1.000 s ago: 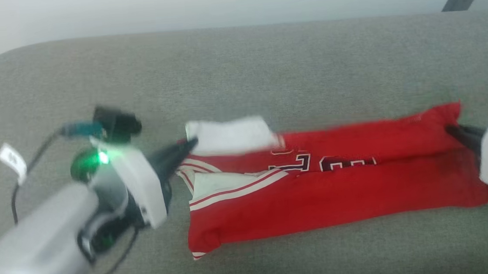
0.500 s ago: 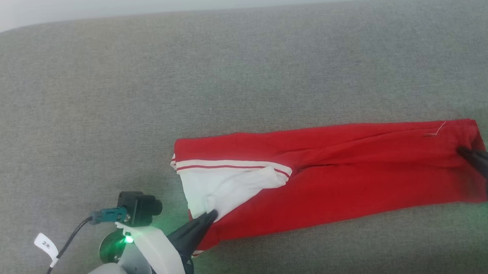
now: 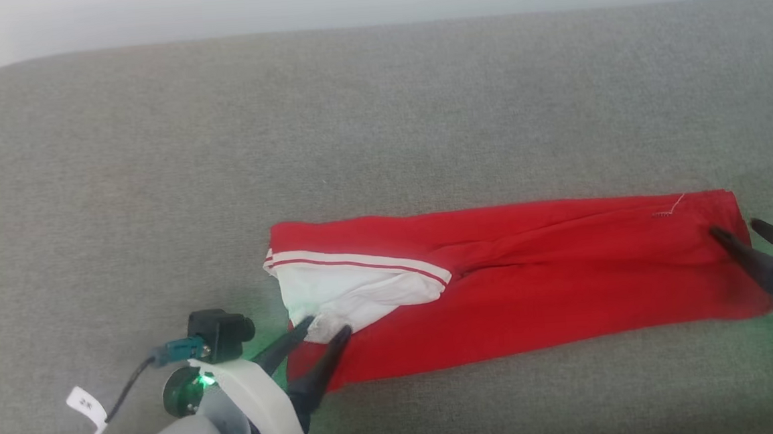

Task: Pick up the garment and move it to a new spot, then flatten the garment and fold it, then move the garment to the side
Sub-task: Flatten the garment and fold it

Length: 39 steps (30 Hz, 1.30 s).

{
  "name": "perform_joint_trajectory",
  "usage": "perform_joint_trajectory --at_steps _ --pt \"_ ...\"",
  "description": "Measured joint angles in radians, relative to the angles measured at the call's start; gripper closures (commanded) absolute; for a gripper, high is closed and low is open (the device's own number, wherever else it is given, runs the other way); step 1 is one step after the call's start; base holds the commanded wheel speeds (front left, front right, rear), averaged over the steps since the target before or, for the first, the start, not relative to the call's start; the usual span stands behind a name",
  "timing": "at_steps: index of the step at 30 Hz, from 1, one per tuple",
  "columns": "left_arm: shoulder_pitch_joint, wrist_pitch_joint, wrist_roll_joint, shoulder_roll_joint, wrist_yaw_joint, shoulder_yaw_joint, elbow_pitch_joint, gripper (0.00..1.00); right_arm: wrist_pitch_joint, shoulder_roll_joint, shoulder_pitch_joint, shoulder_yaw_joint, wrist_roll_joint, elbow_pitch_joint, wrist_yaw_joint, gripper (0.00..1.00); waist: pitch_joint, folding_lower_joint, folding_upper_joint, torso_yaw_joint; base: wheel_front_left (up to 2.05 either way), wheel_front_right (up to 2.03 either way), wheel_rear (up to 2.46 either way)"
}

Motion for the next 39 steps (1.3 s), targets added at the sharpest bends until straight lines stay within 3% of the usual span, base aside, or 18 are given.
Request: perform_joint_trajectory --at_steps 6,14,21,28,29,30,32,39 --pt "0.053 -0.053 0.060 -0.052 0.032 0.093 -0.019 0.00 0.054 -0.033 0.026 -0.016 0.060 0.030 0.000 0.00 -0.023 0.0000 0.0000 0.031 0.00 0.00 0.00" --pt "0.219 -0.056 0.296 -0.182 0.043 0.383 -0.056 0.00 0.137 -0.040 0.059 -0.036 0.152 0.095 0.000 0.00 -0.043 0.0000 0.0000 0.112 0.00 0.00 0.00" --pt "0.319 -0.056 0.597 -0.290 0.018 0.630 -0.084 0.00 0.196 -0.035 0.063 -0.037 0.181 0.169 0.000 0.00 -0.055 0.0000 0.0000 0.172 0.00 0.00 0.00" --pt "0.378 -0.056 0.919 -0.367 0.044 0.783 -0.171 0.00 0.224 0.005 0.042 -0.021 0.170 0.214 -0.001 0.00 -0.063 0.0000 0.0000 0.180 0.00 0.00 0.00" --pt "0.385 -0.056 0.953 -0.373 0.044 0.797 -0.181 0.00 0.230 0.011 0.038 -0.018 0.167 0.217 -0.001 0.04 -0.062 -0.0001 0.0000 0.179 0.00 0.00 0.00" --pt "0.390 -0.056 0.977 -0.381 0.043 0.811 -0.188 0.00 0.233 0.016 0.035 -0.016 0.165 0.221 -0.001 0.52 -0.062 -0.0001 0.0000 0.176 0.00 0.00 0.00" --pt "0.403 -0.056 1.001 -0.404 0.033 0.839 -0.198 0.00 0.235 0.024 0.033 -0.018 0.165 0.223 -0.001 1.00 -0.061 -0.0001 0.0000 0.172 0.00 0.00 0.00" --pt "0.427 -0.056 1.060 -0.444 -0.010 0.920 -0.190 0.00 0.196 0.045 0.025 -0.035 0.163 0.229 0.001 1.00 -0.054 0.0000 0.0000 0.142 0.00 0.00 0.00"
